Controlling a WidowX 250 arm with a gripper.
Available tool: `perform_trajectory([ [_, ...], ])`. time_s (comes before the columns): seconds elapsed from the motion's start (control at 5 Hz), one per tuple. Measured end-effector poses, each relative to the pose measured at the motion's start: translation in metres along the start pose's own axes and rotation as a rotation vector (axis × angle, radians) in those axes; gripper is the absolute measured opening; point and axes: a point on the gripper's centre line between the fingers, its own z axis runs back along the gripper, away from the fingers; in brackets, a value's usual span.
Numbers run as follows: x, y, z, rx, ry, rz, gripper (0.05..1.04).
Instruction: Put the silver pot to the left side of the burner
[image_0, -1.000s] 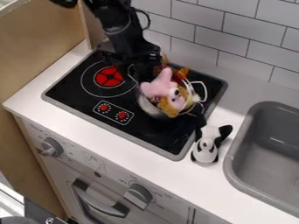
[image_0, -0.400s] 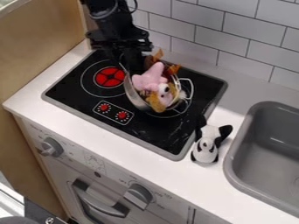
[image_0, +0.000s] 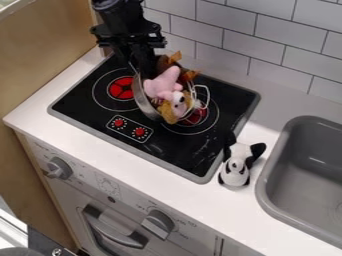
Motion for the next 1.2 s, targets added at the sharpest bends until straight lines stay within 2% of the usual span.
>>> perform_trajectory([
  [0.8,0.004,0.017,0.014,-0.031,0.073,-0.036,0.224],
  [1.2,0.004,0.024,0.018,-0.033,0.091,-0.059,0.201],
])
